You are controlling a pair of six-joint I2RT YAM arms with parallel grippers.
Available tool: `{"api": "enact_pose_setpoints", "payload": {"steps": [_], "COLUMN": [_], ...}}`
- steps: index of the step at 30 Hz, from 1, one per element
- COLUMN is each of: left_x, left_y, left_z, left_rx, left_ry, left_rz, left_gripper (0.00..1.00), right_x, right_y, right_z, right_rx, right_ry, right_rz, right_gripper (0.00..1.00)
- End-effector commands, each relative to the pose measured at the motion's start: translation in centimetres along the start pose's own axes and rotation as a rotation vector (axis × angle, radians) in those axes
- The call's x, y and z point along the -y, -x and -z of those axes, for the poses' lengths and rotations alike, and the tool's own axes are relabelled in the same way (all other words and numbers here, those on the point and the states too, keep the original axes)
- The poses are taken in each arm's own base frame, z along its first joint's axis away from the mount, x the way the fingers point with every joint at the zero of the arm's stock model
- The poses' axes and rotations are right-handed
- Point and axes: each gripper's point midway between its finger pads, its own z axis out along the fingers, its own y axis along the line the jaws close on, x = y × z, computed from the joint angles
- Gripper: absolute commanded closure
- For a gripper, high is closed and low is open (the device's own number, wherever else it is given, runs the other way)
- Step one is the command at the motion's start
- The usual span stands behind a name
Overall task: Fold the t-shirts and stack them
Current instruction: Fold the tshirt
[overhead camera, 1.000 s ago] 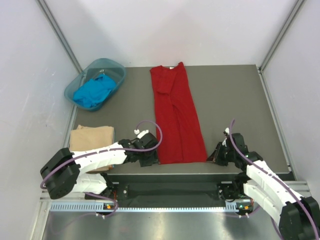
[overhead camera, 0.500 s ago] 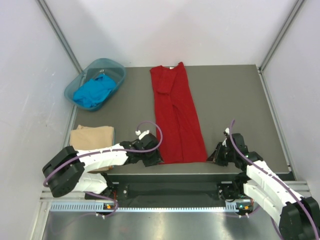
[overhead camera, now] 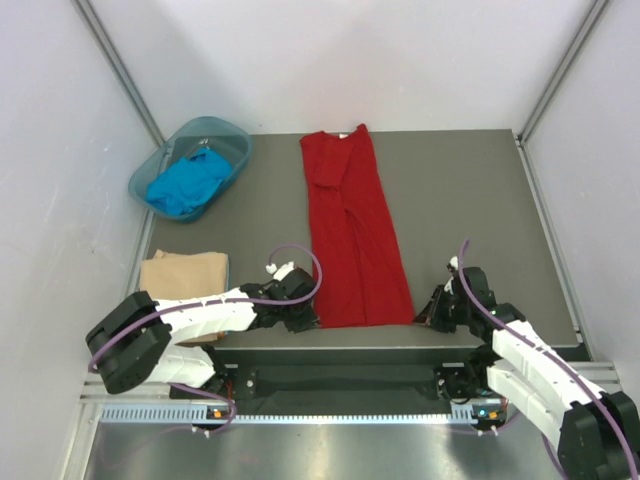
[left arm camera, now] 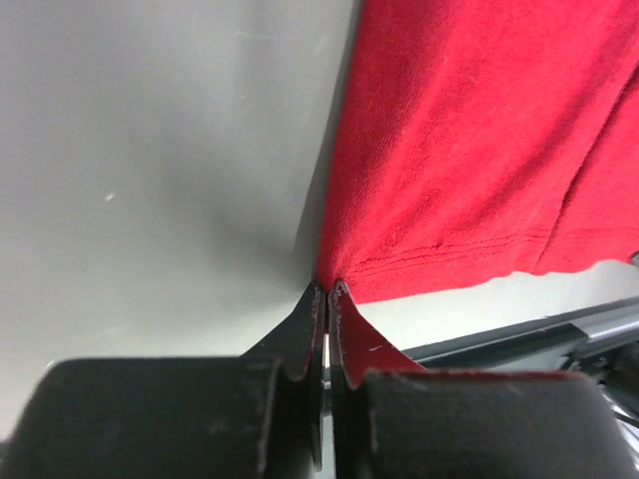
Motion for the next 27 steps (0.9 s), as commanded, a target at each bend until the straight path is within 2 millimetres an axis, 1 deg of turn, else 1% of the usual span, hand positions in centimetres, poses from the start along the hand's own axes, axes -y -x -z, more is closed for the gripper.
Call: {"api": "enact_pose_setpoints", "payload": {"steps": [1,3,4,5,7,9,10,13,14,15,17,19,21,22,24,25,27], "left_x": [-1.2,-1.2,-0.5,-1.2,-1.1,-0.5,-0.5,0.1,0.1,0.0,-0.1,-0.3,-0.6,-0.8,-1.1,-1.4,-1.6], "left_y": [0.9,1.0,1.3,1.1,0.9,0.5,0.3,0.2,0.1,0.1,0.0,-0.4,-0.5,-1.2,-1.6,-1.7,-1.9], "left_z": [0.6,1.0,1.4,1.6,1.7,1.9,1.9,2.3,2.5,2.6,2.7,2.8,2.8,3.0,3.0,3.1,3.2], "left_rx": [0.030,0.026,0.028,0.014,-0.002,-0.022,-0.031,-0.041,-0.045,-0.051,-0.058,-0.077,-0.079,-0.113,-0.124,-0.127,-0.127], "left_ry": [0.097,0.117,0.110,0.144,0.144,0.105,0.096,0.064,0.064,0.073,0.077,0.076,0.080,0.076,0.077,0.075,0.071], "left_rz": [-0.029,-0.070,-0.085,-0.111,-0.121,-0.117,-0.117,-0.122,-0.133,-0.136,-0.141,-0.143,-0.137,-0.134,-0.123,-0.118,-0.110], "left_gripper": [1.00,1.00,1.00,1.00,1.00,1.00,1.00,1.00,1.00,1.00,1.00,1.00,1.00,1.00,1.00,1.00,1.00], "right_x": [-0.1,-0.3,-0.2,-0.6,-0.9,-1.4,-1.6,-2.3,-2.3,-2.4,-2.5,-3.0,-3.4,-3.7,-3.9,-4.0,-3.8], "right_y": [-0.3,-0.3,-0.4,-0.2,0.0,0.1,0.1,-0.3,-1.0,-1.0,-1.7,-2.2,-2.3,-2.7,-2.8,-3.2,-3.2], "right_z": [-0.1,0.1,0.3,0.5,0.9,1.1,1.2,1.1,0.9,0.8,0.6,0.5,0.6,0.6,0.8,0.8,0.9], "right_rx": [-0.015,-0.019,-0.022,-0.015,0.002,0.013,0.018,0.024,0.008,0.017,0.006,-0.002,0.006,-0.001,0.008,0.001,0.016], "right_ry": [-0.001,-0.003,-0.009,-0.004,0.000,0.010,0.016,0.040,0.040,0.036,0.029,0.042,0.048,0.056,0.056,0.059,0.052], "right_rz": [0.008,0.015,0.012,0.016,0.007,0.008,-0.009,-0.030,-0.021,-0.035,-0.021,-0.021,-0.034,-0.021,-0.031,-0.022,-0.027], "right_gripper": [1.00,1.00,1.00,1.00,1.00,1.00,1.00,1.00,1.00,1.00,1.00,1.00,1.00,1.00,1.00,1.00,1.00]}}
